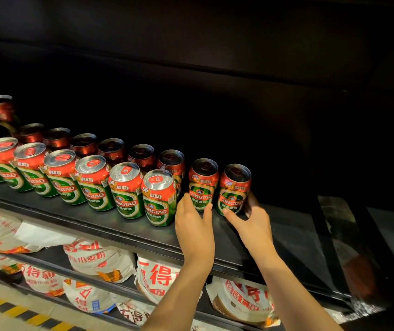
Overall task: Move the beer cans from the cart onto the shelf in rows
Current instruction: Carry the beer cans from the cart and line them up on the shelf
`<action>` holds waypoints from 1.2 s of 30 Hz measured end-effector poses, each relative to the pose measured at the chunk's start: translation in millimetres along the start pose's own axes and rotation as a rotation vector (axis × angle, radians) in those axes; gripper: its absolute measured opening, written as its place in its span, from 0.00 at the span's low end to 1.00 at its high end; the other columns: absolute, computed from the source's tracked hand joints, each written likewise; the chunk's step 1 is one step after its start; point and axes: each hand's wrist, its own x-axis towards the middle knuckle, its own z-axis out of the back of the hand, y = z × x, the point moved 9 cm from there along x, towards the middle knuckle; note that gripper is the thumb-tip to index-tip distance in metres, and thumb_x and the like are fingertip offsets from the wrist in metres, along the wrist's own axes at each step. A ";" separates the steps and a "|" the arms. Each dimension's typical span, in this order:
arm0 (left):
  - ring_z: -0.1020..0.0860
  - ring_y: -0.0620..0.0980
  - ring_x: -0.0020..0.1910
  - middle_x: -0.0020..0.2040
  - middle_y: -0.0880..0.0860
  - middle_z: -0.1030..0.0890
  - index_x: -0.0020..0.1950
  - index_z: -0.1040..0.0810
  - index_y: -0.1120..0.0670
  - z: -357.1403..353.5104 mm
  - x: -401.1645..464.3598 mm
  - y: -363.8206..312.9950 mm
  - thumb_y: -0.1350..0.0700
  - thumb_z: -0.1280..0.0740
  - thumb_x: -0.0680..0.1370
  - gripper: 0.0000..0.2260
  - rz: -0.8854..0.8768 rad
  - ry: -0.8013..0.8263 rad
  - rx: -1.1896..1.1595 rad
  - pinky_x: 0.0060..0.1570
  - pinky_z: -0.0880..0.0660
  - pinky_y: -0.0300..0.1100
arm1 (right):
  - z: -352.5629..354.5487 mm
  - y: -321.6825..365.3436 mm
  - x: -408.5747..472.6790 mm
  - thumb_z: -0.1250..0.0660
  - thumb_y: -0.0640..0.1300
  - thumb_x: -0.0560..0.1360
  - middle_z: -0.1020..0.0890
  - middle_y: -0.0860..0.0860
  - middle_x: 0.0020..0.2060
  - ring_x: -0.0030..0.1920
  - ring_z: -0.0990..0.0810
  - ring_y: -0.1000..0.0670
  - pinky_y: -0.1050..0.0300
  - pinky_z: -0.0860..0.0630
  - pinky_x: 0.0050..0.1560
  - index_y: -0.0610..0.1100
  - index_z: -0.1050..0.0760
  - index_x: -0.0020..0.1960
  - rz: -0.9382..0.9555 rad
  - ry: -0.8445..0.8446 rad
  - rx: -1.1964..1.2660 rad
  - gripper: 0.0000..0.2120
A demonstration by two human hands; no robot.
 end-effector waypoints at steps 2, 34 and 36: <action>0.27 0.55 0.63 0.63 0.57 0.25 0.68 0.31 0.61 0.5 -0.1 0.0 0.49 0.34 0.77 0.24 0.010 -0.001 0.016 0.62 0.29 0.48 | -1.2 -2.1 1.2 0.25 0.48 0.69 0.21 0.53 0.52 0.55 0.22 0.53 0.60 0.28 0.50 0.46 0.28 0.63 -0.001 0.003 -0.011 0.25; 0.39 0.49 0.72 0.73 0.52 0.36 0.76 0.46 0.54 15.2 -34.9 2.4 0.53 0.37 0.79 0.29 0.019 0.330 -0.056 0.69 0.36 0.45 | 0.7 18.9 -28.7 0.30 0.50 0.74 0.29 0.48 0.65 0.66 0.31 0.49 0.63 0.36 0.58 0.43 0.36 0.70 0.013 0.042 -0.240 0.29; 0.39 0.49 0.73 0.72 0.51 0.34 0.75 0.41 0.54 15.4 -37.3 4.2 0.52 0.38 0.79 0.26 -0.035 0.422 -0.005 0.69 0.38 0.44 | 10.6 17.8 -45.4 0.33 0.50 0.76 0.35 0.50 0.71 0.71 0.36 0.52 0.65 0.40 0.63 0.45 0.41 0.74 0.018 0.028 -0.254 0.31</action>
